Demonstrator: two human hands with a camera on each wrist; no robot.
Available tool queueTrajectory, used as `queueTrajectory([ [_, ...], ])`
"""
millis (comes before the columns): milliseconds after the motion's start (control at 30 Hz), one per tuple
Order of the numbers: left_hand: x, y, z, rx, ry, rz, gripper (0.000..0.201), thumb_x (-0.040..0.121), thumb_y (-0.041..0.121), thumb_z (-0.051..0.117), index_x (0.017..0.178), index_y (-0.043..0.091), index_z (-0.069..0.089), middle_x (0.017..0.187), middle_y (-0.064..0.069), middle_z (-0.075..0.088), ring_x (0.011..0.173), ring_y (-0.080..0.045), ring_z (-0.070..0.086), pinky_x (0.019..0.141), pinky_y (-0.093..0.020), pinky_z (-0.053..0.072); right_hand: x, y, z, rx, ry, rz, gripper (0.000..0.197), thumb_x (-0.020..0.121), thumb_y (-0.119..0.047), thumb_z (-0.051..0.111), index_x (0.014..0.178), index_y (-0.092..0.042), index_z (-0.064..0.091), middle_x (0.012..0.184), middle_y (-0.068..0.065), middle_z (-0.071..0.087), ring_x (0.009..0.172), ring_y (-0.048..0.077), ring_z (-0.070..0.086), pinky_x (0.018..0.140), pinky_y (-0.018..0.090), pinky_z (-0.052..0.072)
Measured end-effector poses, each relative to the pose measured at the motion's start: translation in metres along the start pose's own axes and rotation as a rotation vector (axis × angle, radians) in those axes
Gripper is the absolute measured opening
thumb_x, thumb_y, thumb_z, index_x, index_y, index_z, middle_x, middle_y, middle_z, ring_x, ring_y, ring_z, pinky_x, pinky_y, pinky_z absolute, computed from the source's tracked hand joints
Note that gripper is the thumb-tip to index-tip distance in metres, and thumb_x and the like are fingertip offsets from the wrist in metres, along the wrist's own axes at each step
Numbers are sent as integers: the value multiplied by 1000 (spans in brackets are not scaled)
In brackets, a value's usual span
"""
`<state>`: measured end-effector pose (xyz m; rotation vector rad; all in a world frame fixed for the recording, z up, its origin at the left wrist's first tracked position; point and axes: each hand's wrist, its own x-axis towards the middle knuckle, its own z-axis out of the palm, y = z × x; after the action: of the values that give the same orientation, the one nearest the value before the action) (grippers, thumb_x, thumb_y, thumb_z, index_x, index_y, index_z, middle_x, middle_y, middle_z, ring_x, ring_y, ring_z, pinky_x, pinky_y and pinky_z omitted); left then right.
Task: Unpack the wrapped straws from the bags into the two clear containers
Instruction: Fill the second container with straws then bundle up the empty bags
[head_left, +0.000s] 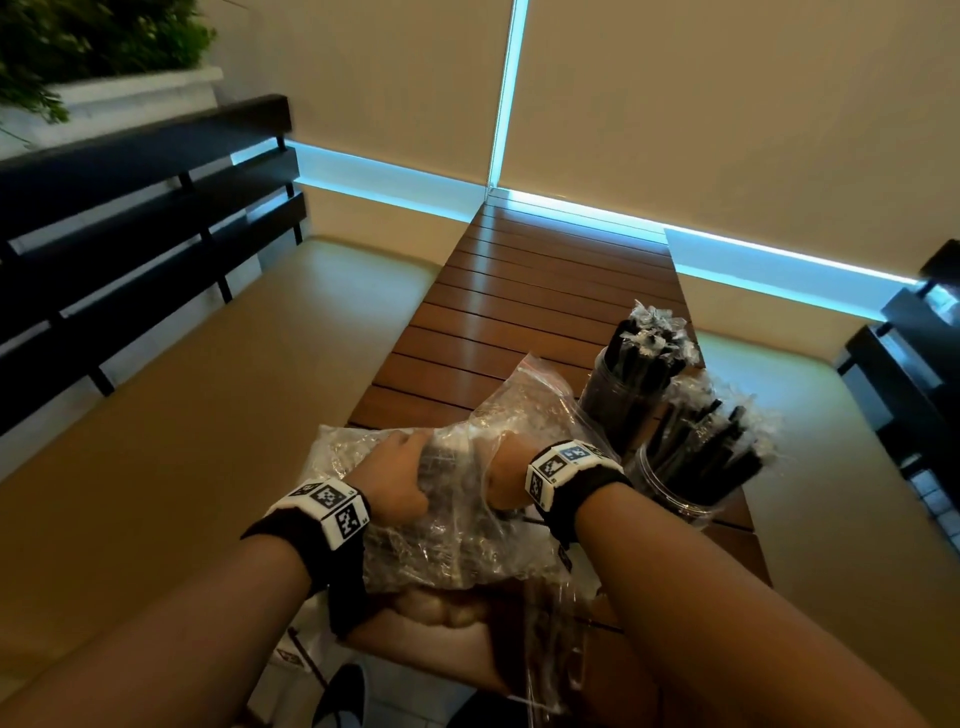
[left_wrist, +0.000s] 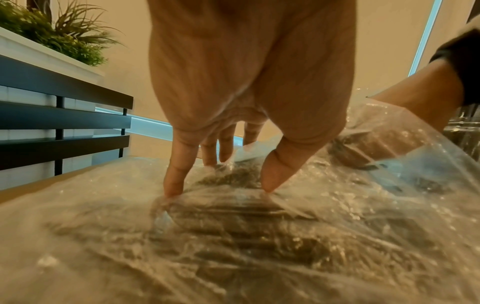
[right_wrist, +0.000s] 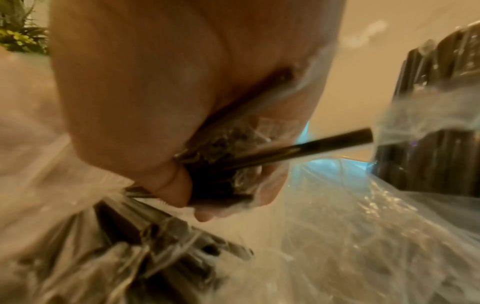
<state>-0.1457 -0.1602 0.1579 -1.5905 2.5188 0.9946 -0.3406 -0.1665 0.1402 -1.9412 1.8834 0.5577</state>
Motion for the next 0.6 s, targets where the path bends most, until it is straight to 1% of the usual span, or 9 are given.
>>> queueTrajectory([
  [67, 1, 0, 1, -1, -3, -6, 90, 79, 10, 64, 156, 21, 19, 154, -9, 28, 142, -29, 32, 111, -37, 37, -35, -10, -15, 19, 33, -49, 30, 79, -28, 60, 107, -17, 60, 93, 6, 62, 84, 30, 64, 77, 43, 59],
  [133, 4, -1, 3, 8, -7, -4, 90, 78, 14, 66, 155, 22, 20, 152, -10, 30, 140, -30, 35, 109, -38, 39, -47, -13, -18, -10, 40, -83, 22, 86, -25, 63, 103, -11, 64, 93, 9, 62, 86, 31, 64, 80, 41, 58],
  [200, 5, -1, 4, 19, -16, -12, 90, 79, 15, 67, 155, 22, 20, 152, -11, 30, 138, -31, 37, 108, -37, 40, -56, -10, -18, -43, 46, -81, 14, 87, -24, 64, 89, -11, 64, 87, 9, 61, 82, 30, 63, 80, 37, 56],
  [233, 5, -1, 5, 19, -23, -16, 90, 79, 14, 66, 156, 22, 19, 153, -11, 29, 139, -31, 37, 108, -37, 40, -60, -7, -19, -48, 56, -77, 14, 87, -23, 65, 80, -11, 60, 81, 7, 59, 77, 28, 61, 77, 35, 55],
  [267, 5, -1, 5, 18, -28, -19, 90, 79, 12, 65, 156, 21, 19, 154, -12, 28, 139, -31, 36, 108, -37, 40, -65, -3, -23, -60, 64, -65, 17, 86, -24, 65, 77, -12, 59, 76, 5, 57, 73, 27, 59, 74, 33, 54],
  [367, 5, -1, 5, 1, -24, -30, 89, 80, 10, 63, 156, 22, 19, 154, -12, 26, 138, -33, 38, 108, -39, 42, -85, 12, -40, -160, 134, -14, 15, 86, -23, 63, 93, -11, 64, 82, 6, 62, 77, 27, 64, 70, 34, 56],
  [433, 8, -2, 6, 32, -17, -43, 86, 80, 13, 64, 154, 21, 22, 152, -14, 30, 134, -34, 43, 105, -40, 45, -101, 19, -54, -249, 173, 15, 10, 86, -21, 61, 91, -13, 60, 86, 5, 62, 77, 27, 62, 64, 32, 51],
  [533, 12, 5, 5, 109, -16, -72, 75, 79, 22, 66, 147, 21, 31, 144, -15, 39, 125, -33, 50, 95, -39, 50, -129, 29, -75, -347, 195, 46, 7, 88, -25, 59, 88, -22, 53, 74, -1, 50, 68, 23, 55, 60, 30, 44],
  [600, 13, 10, 5, 170, -51, -95, 71, 85, 24, 63, 147, 19, 30, 144, -15, 36, 125, -34, 49, 95, -39, 49, -151, 35, -88, -381, 217, 65, 9, 89, -27, 59, 95, -21, 60, 71, -2, 49, 67, 22, 55, 60, 30, 45],
])
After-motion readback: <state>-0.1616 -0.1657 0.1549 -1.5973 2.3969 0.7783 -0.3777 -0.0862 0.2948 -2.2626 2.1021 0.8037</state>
